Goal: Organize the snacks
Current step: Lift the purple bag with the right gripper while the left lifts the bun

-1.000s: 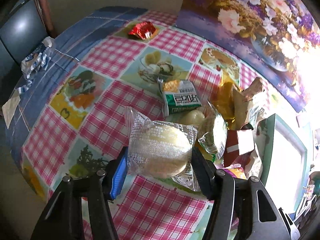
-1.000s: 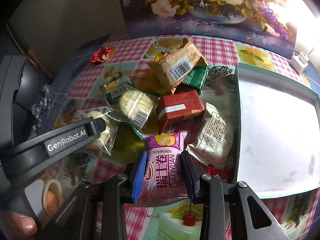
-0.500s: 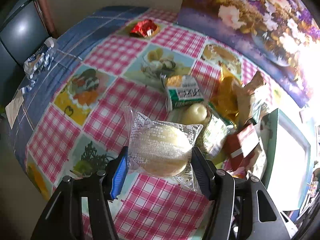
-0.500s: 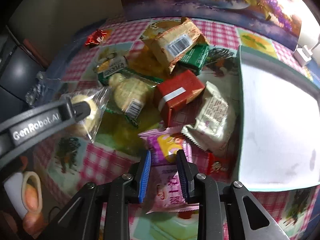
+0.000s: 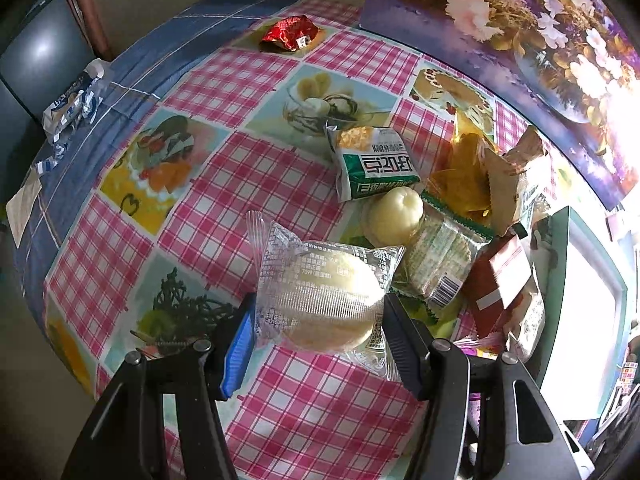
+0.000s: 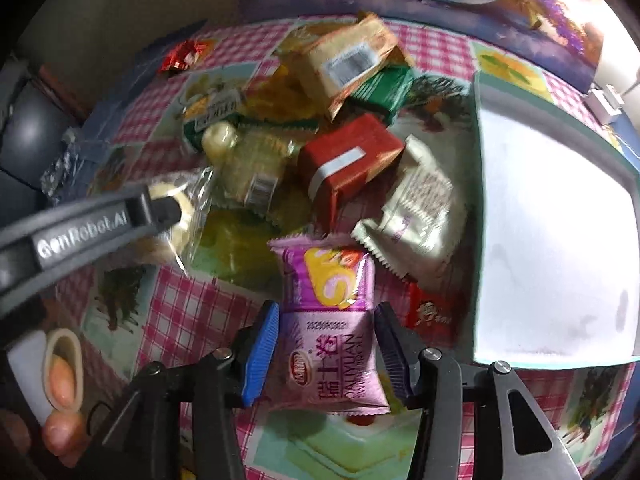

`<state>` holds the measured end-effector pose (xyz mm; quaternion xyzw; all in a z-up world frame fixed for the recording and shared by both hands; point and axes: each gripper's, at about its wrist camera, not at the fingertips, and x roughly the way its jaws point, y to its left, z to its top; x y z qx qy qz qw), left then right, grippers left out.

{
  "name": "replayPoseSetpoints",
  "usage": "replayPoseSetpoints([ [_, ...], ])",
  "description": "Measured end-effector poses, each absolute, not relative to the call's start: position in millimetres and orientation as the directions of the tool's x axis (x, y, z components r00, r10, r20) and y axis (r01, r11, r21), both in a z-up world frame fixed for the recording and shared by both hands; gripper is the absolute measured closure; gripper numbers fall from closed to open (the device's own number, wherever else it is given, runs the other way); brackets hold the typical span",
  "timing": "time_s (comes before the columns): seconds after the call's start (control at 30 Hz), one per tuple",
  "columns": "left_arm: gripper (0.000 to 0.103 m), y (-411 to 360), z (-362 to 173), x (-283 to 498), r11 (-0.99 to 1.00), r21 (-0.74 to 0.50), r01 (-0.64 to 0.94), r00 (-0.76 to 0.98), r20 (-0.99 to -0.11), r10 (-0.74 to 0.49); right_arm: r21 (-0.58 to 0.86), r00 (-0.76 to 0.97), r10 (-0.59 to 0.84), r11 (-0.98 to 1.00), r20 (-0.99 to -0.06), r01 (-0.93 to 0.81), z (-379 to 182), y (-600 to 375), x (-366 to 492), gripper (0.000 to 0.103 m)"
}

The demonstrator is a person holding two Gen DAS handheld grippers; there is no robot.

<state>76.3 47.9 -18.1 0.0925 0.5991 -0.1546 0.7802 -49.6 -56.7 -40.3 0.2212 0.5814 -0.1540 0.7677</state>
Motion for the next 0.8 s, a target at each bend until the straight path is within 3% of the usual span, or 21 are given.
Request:
replayPoseSetpoints([
  [0.2, 0.040, 47, -23, 78, 0.936, -0.032, 0.350, 0.227, -0.967, -0.118, 0.120, 0.218, 0.016, 0.873, -0.976, 0.473, -60, -49, -44, 0.051],
  [0.37, 0.040, 46, -30, 78, 0.937, -0.021, 0.350, 0.215, -0.971, -0.102, 0.093, 0.220, -0.009, 0.889, -0.975, 0.449, -61, -44, -40, 0.058],
  [0.8, 0.040, 52, -7, 74, 0.937, -0.033, 0.348, 0.276, -0.951, -0.136, 0.195, 0.366, 0.013, 0.864, -0.931, 0.464, -17, -53, -51, 0.060],
])
